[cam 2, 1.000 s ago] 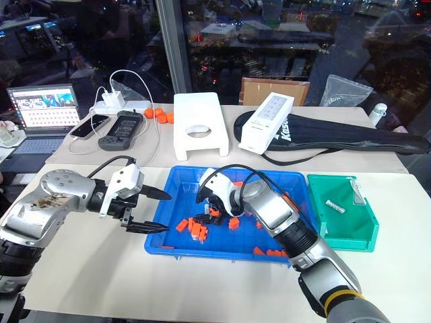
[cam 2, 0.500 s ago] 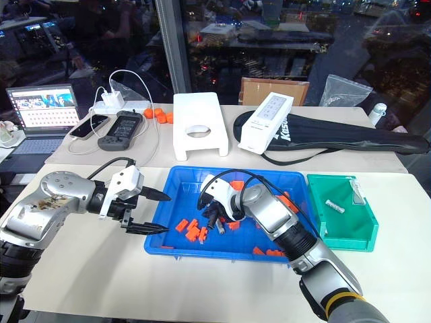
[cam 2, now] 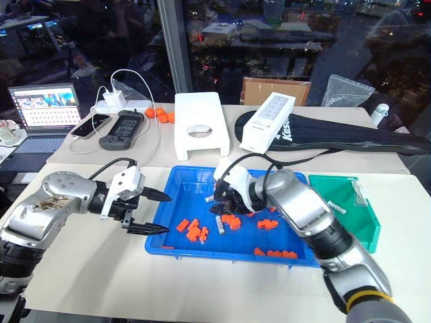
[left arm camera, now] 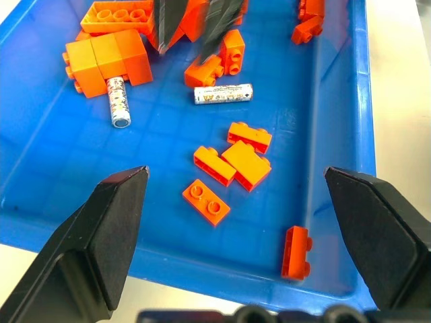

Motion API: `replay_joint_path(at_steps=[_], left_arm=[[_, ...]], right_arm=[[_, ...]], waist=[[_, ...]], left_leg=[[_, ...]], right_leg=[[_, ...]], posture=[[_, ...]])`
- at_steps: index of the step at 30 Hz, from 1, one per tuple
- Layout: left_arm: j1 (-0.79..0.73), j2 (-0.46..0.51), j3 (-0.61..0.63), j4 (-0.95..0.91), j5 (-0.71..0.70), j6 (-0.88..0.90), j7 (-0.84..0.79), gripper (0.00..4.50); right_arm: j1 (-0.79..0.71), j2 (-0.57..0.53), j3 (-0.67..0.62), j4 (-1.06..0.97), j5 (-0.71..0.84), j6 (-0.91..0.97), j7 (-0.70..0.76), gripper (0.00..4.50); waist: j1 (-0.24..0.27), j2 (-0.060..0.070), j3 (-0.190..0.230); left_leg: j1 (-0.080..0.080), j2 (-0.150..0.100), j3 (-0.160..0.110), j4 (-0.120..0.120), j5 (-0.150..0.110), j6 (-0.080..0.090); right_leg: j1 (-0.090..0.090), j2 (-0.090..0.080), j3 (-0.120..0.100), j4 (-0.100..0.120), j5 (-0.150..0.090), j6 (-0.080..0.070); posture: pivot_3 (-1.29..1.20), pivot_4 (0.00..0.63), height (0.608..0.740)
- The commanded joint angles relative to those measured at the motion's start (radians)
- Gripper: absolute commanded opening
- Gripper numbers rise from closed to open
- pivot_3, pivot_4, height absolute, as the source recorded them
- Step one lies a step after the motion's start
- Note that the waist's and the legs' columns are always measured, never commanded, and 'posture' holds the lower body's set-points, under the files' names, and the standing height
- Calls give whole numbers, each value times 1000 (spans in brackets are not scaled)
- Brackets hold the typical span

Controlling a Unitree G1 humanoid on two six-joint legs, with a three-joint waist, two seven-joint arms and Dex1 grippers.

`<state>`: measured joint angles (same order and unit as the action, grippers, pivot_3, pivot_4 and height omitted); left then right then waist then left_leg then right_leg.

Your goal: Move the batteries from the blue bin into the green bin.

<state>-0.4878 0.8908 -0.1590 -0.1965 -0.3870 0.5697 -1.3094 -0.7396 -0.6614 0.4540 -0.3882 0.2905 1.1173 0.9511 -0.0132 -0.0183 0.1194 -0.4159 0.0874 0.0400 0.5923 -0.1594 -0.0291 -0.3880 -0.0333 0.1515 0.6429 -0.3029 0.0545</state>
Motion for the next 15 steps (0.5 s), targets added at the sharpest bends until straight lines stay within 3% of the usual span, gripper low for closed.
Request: replay_joint_path(at_steps=[1, 2, 15], left_arm=[[-31, -7, -1, 5, 6, -26, -10, 4500], [-34, -9, -4, 8, 7, -28, -12, 4500], [-12, -7, 6, -13, 13, -18, -3, 4500]], right_arm=[[36, -49, 64, -77, -3, -74, 44, 3528], [37, -58, 90, -74, -22, -109, 52, 3827], [-103, -4, 214, 204, -197, -434, 169, 3827]], waist=[[-2, 0, 0], [-4, 0, 0], [-5, -1, 0]], left_leg=[[0, 0, 0, 0, 0, 0], [0, 0, 0, 0, 0, 0], [0, 0, -1, 1, 0, 0]], right_leg=[[0, 0, 0, 0, -1, 2], [0, 0, 0, 0, -1, 2], [0, 0, 0, 0, -2, 2]], posture=[[0, 150, 722], [0, 150, 722], [0, 150, 722]])
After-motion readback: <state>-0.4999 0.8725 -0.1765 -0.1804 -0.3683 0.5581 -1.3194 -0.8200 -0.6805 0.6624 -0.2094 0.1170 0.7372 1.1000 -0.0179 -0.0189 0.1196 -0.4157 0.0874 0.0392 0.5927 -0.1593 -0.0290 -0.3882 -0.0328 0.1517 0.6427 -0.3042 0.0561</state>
